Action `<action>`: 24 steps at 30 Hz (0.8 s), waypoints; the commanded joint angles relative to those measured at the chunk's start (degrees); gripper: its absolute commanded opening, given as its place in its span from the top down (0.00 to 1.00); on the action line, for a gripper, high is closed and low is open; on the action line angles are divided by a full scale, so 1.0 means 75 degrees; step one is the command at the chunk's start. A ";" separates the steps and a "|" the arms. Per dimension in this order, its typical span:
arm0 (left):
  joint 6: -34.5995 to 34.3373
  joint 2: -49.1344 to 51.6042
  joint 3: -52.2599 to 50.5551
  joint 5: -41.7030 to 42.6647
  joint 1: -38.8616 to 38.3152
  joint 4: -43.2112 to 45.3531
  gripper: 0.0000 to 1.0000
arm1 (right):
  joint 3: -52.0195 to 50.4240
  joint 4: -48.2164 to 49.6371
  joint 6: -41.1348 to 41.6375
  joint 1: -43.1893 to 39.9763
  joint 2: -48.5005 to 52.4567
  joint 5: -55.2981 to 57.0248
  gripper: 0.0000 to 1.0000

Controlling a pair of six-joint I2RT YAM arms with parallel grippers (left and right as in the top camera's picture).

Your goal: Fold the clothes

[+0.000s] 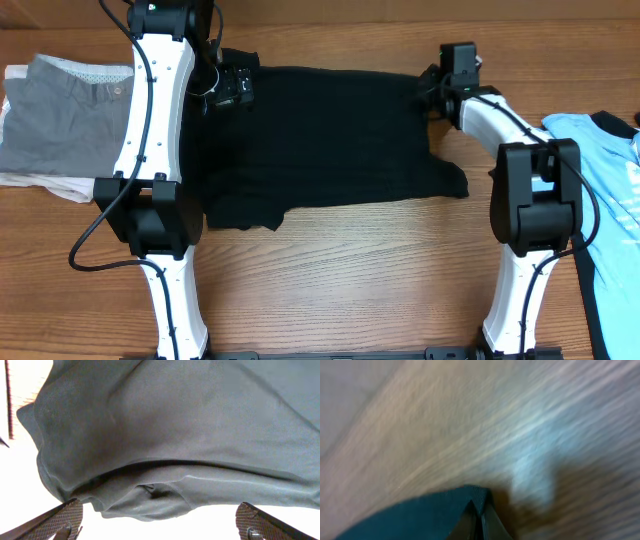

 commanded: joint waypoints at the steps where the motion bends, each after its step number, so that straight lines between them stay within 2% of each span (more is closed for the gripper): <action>1: -0.0079 -0.0061 0.0143 -0.0055 -0.0017 0.0000 0.00 | 0.0545 0.0105 0.0006 -0.0440 0.0029 0.0414 0.96; 8: -0.0079 -0.0061 0.0143 -0.0058 -0.0017 0.0026 0.00 | 0.0778 0.0085 0.0003 -0.0941 0.0029 0.0431 0.96; 9: -0.0079 -0.0061 0.0143 -0.0058 -0.0017 0.0041 0.00 | 0.0793 0.0082 -0.0003 -0.0982 0.0029 0.0434 0.82; 10: -0.0079 -0.0061 0.0143 -0.0055 -0.0017 0.0064 0.00 | 0.0816 0.0058 -0.0029 -0.1026 0.0029 0.0428 0.64; 11: -0.0079 -0.0058 0.0143 -0.0055 -0.0017 0.0076 0.00 | 0.0822 0.0012 -0.0044 -0.1055 0.0029 0.0425 0.26; 12: -0.0079 -0.0061 0.0143 -0.0052 -0.0017 0.0079 0.00 | 0.0825 -0.0064 -0.0099 -0.1072 0.0029 0.0417 0.00; 17: -0.0073 -0.0061 0.0143 -0.0041 -0.0017 0.0076 0.00 | 0.0959 -0.0866 -0.0580 -0.1096 0.0012 0.0338 0.00; 24: 0.0507 -0.0061 0.0143 0.0309 -0.0198 0.0087 0.00 | 0.1970 -0.3506 -0.0536 -0.1099 -0.0621 0.0341 0.00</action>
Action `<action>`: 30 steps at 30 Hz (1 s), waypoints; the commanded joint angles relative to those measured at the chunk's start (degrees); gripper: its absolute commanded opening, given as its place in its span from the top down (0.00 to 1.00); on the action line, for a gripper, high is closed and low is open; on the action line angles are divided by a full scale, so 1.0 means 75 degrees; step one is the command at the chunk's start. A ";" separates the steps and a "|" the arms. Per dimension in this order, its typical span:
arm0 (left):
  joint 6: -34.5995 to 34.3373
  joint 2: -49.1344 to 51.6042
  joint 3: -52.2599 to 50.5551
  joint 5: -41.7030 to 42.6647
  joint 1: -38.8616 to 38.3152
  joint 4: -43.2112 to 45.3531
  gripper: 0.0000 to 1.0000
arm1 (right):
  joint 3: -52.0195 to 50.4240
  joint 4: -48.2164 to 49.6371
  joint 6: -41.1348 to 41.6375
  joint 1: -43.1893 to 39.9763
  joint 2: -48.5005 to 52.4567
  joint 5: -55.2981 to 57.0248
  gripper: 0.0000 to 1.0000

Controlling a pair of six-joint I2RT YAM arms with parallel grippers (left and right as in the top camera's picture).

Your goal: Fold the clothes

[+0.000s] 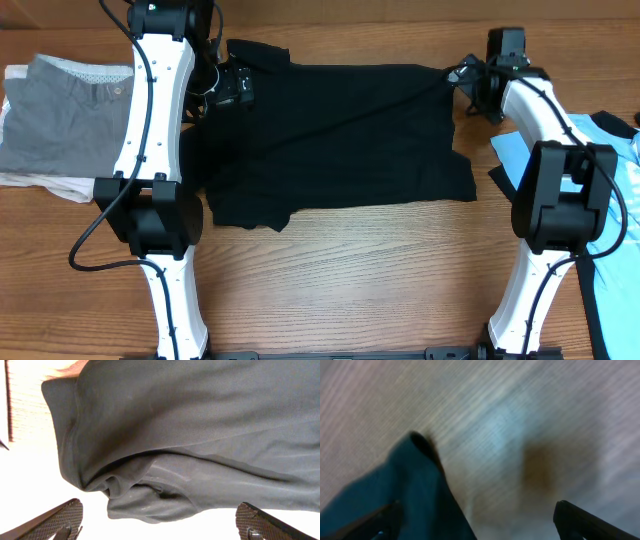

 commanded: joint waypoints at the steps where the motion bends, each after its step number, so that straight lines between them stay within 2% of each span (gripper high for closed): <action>1: 0.0621 -0.0061 0.0143 0.0367 -0.0251 0.0032 0.01 | 0.0810 -0.0909 -0.0012 0.0015 -0.0804 0.0050 0.00; 4: 0.0871 -0.0061 0.0143 0.0370 -0.0545 -0.0003 0.01 | 0.1218 -0.2092 0.0213 0.0015 -0.1393 0.0052 0.00; 8: 0.0935 -0.0061 0.0143 0.0256 -0.1037 -0.0058 0.02 | 0.1256 -0.2964 0.0475 0.0015 -0.2244 0.0047 0.00; 10: 0.0708 -0.0061 0.0143 -0.0119 -0.1291 -0.0157 0.02 | 0.1253 -0.3348 0.0522 0.0015 -0.2556 0.0058 0.00; 12: 0.0009 -0.0061 0.0143 -0.0866 -0.1472 -0.0286 0.02 | 0.1253 -0.3789 0.0740 0.0015 -0.2798 0.0125 0.00; 18: -0.0300 -0.0408 0.0140 -0.0662 -0.1588 -0.0286 0.02 | 0.1250 -0.5336 0.0944 0.0020 -0.3159 0.0169 0.00; 21: -0.0306 -0.0997 0.0102 -0.0679 -0.1588 -0.0286 0.04 | 0.1250 -0.5998 0.1099 0.0023 -0.3177 0.0204 0.00; 25: -0.0379 -0.2384 -0.0391 -0.0694 -0.1585 -0.0286 0.02 | 0.1250 -0.6373 0.1102 0.0023 -0.3369 0.0160 0.00; 30: -0.0915 -0.3928 -0.1824 -0.0699 -0.1591 -0.0283 0.00 | 0.1014 -0.6796 0.1090 0.0216 -0.3934 0.0236 0.00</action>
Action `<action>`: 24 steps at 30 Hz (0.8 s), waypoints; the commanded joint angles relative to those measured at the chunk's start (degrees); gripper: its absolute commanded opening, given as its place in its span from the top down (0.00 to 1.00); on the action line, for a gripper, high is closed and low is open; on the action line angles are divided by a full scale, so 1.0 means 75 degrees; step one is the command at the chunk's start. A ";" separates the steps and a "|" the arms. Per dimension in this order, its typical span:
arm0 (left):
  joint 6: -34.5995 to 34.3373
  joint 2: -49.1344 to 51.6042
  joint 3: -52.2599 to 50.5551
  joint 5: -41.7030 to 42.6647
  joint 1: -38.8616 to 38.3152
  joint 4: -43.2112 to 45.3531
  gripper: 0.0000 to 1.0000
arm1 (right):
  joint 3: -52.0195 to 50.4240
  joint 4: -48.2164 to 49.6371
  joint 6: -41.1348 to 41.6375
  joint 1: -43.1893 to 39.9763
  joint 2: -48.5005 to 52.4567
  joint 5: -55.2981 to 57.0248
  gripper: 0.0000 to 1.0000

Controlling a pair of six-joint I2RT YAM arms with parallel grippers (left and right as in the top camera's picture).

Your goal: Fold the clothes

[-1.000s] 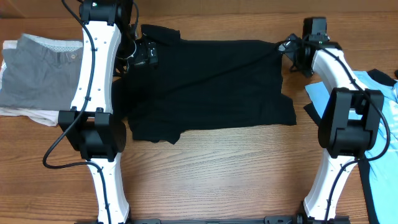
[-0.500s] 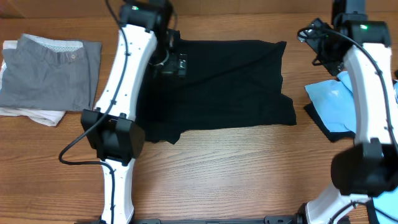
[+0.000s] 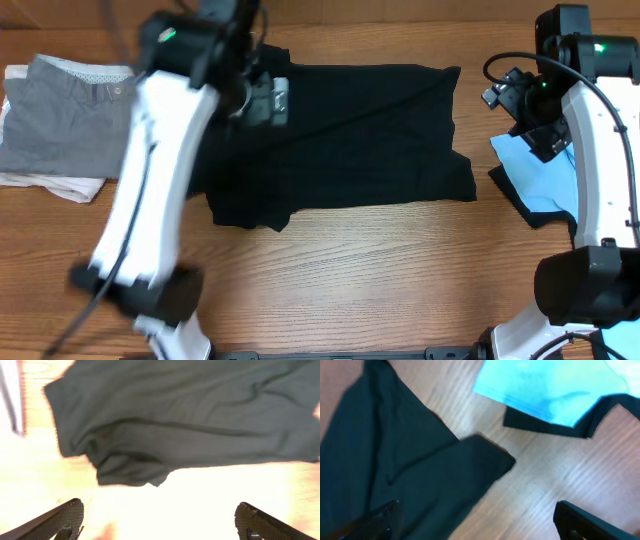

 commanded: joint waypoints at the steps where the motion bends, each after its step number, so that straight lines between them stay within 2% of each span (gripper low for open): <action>1: -0.0691 -0.1224 -0.1207 -0.0064 0.0026 -0.0050 0.00 | -0.0318 -0.0125 0.0058 0.0283 -0.0863 0.0219 0.00; 2: -0.0959 -0.1658 -0.2087 -0.0015 0.0026 -0.0050 0.00 | -0.0758 -0.0105 0.0067 0.0513 -0.1148 0.0434 0.00; 7: -0.1285 -0.1988 -0.3978 0.0102 0.0026 0.0303 0.02 | -0.2110 0.0618 0.0213 0.0895 -0.1495 0.0446 0.00; 13: -0.1279 -0.1816 -0.5968 0.1032 0.0026 0.1865 0.08 | -0.3870 0.2148 -0.0026 0.0804 -0.1472 -0.0755 0.00; 17: -0.1358 -0.1620 -0.6878 0.1157 0.0029 0.2920 0.10 | -0.4704 0.2859 -0.0029 0.0685 -0.1469 -0.0877 0.00; 24: -0.2999 -0.0764 -0.8029 0.1145 0.0029 0.3722 0.08 | -0.5199 0.3305 -0.0029 0.0644 -0.1457 -0.0848 0.00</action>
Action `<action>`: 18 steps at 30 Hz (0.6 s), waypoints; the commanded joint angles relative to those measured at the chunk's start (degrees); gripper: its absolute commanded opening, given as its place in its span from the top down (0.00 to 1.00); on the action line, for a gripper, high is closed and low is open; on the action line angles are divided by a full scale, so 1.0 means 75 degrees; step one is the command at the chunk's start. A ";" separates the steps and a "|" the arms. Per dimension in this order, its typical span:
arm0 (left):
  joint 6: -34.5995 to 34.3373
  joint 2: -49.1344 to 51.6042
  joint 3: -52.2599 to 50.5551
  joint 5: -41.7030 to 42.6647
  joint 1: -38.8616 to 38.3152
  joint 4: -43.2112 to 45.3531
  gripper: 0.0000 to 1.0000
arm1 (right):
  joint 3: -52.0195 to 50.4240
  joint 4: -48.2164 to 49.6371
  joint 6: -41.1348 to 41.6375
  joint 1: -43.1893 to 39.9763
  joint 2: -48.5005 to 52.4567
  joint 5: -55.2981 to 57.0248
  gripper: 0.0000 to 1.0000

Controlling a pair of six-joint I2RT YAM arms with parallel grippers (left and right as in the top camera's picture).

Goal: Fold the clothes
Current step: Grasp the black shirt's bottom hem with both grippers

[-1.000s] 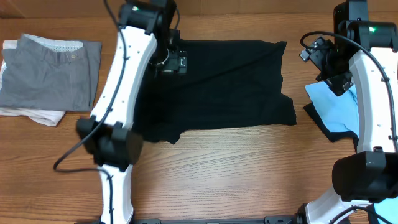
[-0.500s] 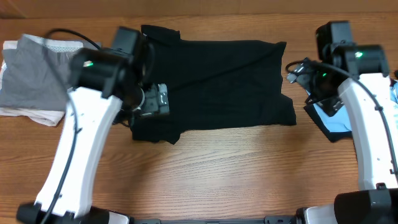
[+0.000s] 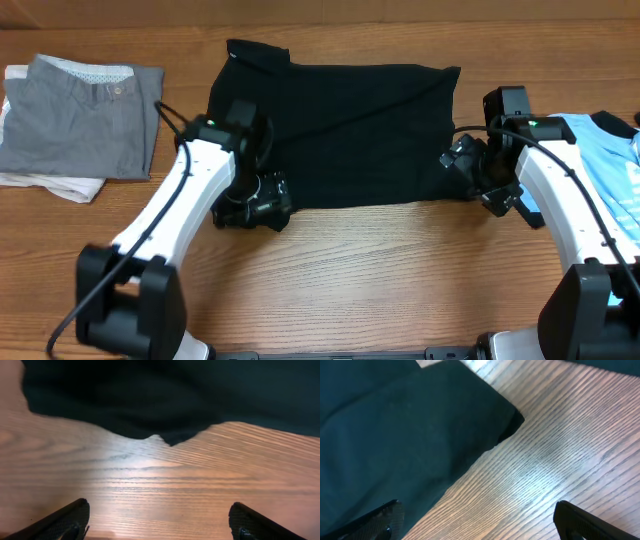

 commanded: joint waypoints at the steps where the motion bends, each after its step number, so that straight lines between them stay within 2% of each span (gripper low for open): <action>1: -0.1224 0.0638 -0.0484 0.0079 0.0035 0.0256 0.09 | -0.0085 0.0134 -0.0050 -0.0044 -0.0020 -0.0020 0.00; 7: -0.1574 0.1396 -0.0600 -0.0452 0.0283 0.0600 0.10 | -0.0085 0.0367 -0.0256 -0.0044 -0.0017 0.0067 0.00; 14: -0.0860 0.1338 -0.0597 -0.0466 0.0761 0.1081 0.14 | -0.0085 0.0463 -0.0277 -0.0044 -0.0017 0.0356 0.00; 18: -0.0793 0.1303 -0.0586 -0.0414 0.0781 0.1288 0.14 | -0.0087 0.0580 -0.0274 -0.0044 -0.0017 0.0358 0.00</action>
